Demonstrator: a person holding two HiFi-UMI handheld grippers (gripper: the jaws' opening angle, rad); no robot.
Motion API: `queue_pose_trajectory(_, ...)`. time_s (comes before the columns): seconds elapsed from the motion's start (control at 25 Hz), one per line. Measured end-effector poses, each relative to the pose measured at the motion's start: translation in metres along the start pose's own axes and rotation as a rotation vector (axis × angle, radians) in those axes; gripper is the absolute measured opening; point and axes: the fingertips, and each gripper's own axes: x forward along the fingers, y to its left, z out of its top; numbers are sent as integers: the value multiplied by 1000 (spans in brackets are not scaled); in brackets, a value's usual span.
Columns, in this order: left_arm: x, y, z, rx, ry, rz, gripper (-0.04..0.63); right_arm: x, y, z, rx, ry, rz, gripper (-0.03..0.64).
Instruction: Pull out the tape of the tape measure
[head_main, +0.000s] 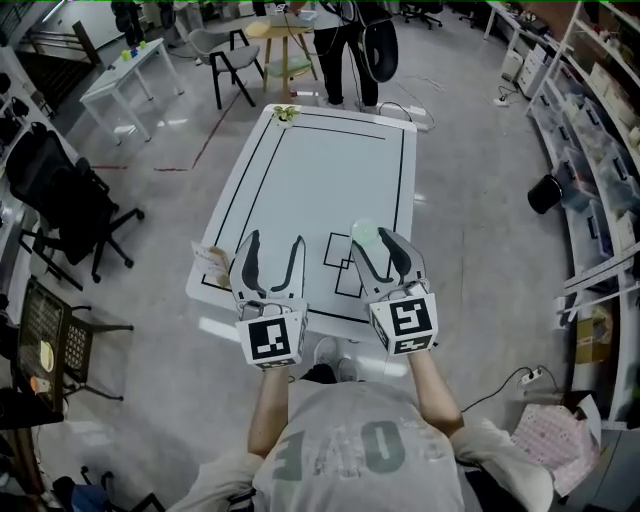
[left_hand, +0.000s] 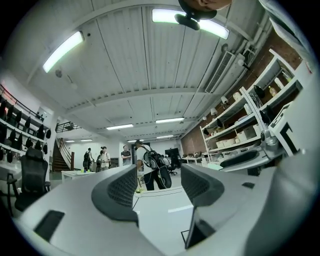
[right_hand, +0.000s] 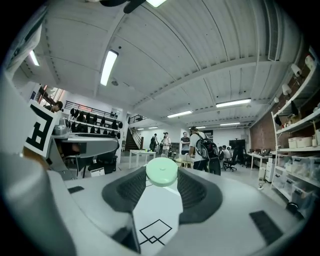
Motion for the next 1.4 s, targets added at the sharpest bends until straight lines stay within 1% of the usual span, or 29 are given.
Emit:
queue_pose_trajectory(0.08,0,-2,-1,4,0,-9,285,0,1,1,-9,1,5,212)
queue_pose_trajectory(0.16,3,-8,3,10,-33,-54,285,1,2,1,-5,3,12,212)
queue_pose_trajectory(0.2,5,-15,5,24,-59,-102,285,3,3,2,-2,4,17,212)
queue_pose_trajectory(0.28,9,-32,4,81,-88,-220,285,6,3,1,4,7,23,212)
queue_pose_trajectory(0.32,11,-39,2,105,-88,-269,285,9,3,2,6,7,26,212)
queue_pose_trajectory(0.4,15,-48,-3,124,-81,-337,285,14,5,3,4,5,35,212)
queue_pose_trajectory(0.48,18,-54,-9,143,-65,-384,285,17,10,5,3,4,58,212)
queue_pose_trajectory(0.6,22,-59,-21,231,-15,-436,285,21,18,7,16,1,102,212)
queue_pose_trajectory(0.68,25,-59,-25,266,4,-445,285,24,21,8,27,0,118,212)
queue_pose_trajectory(0.92,33,-47,-25,243,-12,-428,285,35,29,8,28,8,132,212)
queue_pose_trajectory(1.0,34,-45,-27,240,-9,-434,285,37,29,6,25,15,135,212)
queue_pose_trajectory(1.12,35,-45,-36,266,0,-472,285,40,31,5,12,29,149,212)
queue_pose_trajectory(1.24,36,-43,-36,288,5,-494,285,42,35,1,-4,49,176,212)
queue_pose_trajectory(1.32,36,-42,-34,290,1,-493,285,43,37,0,-8,53,184,212)
queue_pose_trajectory(1.4,35,-39,-34,281,-9,-473,285,45,38,2,-11,47,183,212)
